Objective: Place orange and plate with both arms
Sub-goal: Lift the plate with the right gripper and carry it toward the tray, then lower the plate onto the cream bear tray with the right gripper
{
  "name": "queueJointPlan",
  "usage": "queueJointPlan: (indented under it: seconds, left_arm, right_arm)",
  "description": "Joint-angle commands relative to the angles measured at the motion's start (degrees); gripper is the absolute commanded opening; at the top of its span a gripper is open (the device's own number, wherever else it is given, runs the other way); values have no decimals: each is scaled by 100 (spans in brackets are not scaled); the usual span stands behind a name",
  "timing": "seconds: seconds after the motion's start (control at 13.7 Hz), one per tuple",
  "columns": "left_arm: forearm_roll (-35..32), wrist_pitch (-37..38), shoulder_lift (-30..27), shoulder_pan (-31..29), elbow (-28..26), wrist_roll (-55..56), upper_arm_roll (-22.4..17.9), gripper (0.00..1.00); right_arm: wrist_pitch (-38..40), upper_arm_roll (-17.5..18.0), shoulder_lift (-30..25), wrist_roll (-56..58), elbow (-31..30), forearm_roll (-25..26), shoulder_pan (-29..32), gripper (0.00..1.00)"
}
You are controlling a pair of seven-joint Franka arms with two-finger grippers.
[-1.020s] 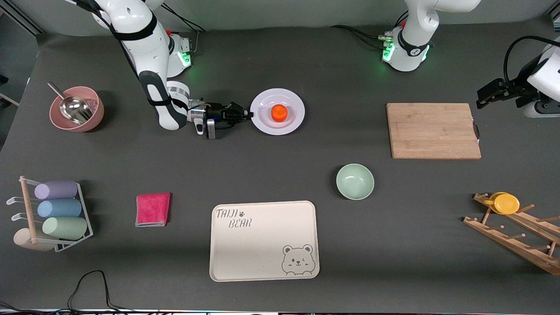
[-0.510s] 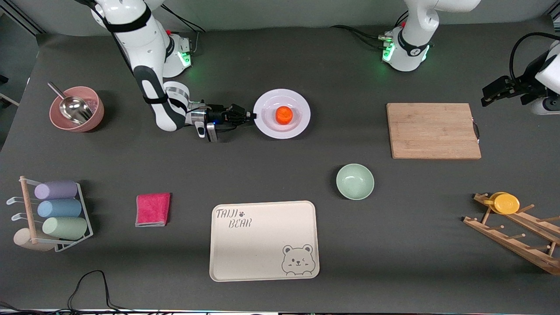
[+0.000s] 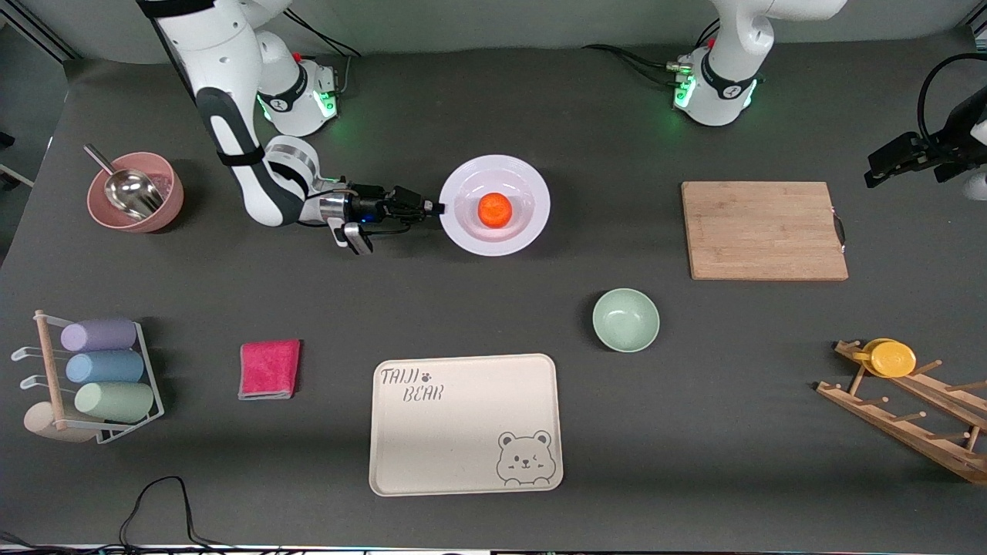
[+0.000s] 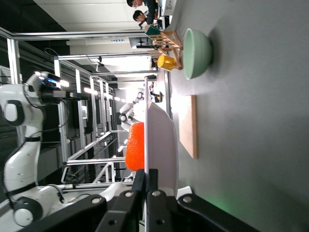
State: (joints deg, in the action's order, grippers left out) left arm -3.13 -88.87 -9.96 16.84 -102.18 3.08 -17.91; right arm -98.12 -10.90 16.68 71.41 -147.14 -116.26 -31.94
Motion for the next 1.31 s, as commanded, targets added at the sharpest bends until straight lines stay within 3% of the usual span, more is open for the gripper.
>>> queueJointPlan:
  seconds: [0.0, 0.22, 0.36, 0.73, 1.24]
  left_arm:
    - [-56, 80, -77, -75, 23, 88, -2, 100]
    - [-65, 80, -59, -49, 23, 96, 51, 100]
    - [-109, 80, -50, -58, 14, 70, 51, 100]
    - [-100, 62, -42, -14, 14, 96, 60, 100]
    - [-100, 1, -24, -14, 14, 96, 68, 100]
  right_arm:
    - [-40, -26, -315, -530, 201, 654, 537, 0]
    - [-146, -18, -201, -1346, 1061, 2007, 1425, 0]
    - [-146, -18, -17, -1848, 1747, 2396, 1743, 0]
    - [-84, -9, 1001, -2465, 3399, 2354, 2007, 0]
    - [-84, 0, 3022, -3993, 6589, 1731, 2087, 0]
